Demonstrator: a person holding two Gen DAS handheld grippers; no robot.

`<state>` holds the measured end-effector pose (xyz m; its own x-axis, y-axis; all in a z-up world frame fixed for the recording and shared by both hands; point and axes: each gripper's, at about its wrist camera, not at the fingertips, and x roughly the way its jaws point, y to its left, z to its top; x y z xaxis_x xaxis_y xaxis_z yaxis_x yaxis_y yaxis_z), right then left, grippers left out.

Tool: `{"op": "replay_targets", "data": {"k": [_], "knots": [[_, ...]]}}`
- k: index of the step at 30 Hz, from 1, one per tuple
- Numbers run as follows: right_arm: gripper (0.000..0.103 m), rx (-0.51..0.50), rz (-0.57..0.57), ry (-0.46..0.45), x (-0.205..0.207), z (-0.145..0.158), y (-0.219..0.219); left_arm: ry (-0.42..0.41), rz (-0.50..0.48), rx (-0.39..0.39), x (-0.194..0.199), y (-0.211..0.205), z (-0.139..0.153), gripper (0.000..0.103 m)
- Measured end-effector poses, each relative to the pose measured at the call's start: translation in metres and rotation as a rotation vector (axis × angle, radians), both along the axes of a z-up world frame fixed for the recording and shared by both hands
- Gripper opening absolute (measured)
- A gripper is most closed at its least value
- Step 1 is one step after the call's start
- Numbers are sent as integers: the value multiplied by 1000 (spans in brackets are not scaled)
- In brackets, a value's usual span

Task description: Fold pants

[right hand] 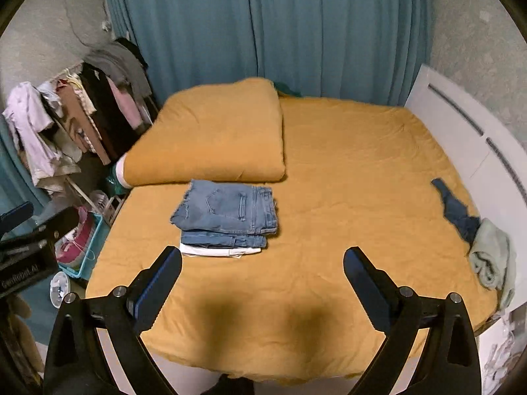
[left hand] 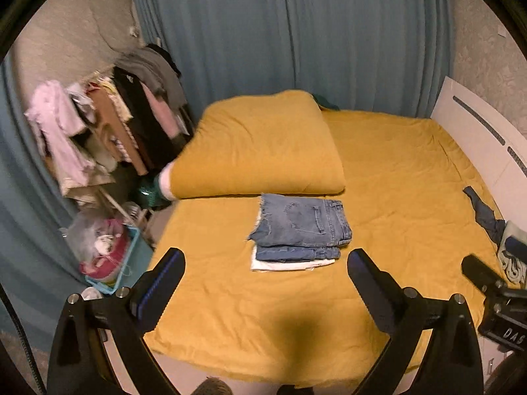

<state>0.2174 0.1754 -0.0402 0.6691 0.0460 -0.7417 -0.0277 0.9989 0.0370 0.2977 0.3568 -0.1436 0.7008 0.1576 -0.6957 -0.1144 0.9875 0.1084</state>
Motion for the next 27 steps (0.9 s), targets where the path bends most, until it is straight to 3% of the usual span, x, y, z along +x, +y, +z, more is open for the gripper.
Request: {"op": "replay_targets", "data": {"k": [7, 15, 22, 27], "knots": [[100, -12, 15, -96, -121, 93, -10, -35, 23, -25, -92, -6, 47, 101], [100, -12, 4, -166, -250, 183, -9, -75, 2, -54, -164, -3, 84, 101], [102, -9, -22, -176, -325, 212, 1, -85, -26, -58, -206, 10, 96, 101], [102, -14, -57, -158, -349, 222, 7, -62, -47, -42, -215, 15, 99, 102]]}}
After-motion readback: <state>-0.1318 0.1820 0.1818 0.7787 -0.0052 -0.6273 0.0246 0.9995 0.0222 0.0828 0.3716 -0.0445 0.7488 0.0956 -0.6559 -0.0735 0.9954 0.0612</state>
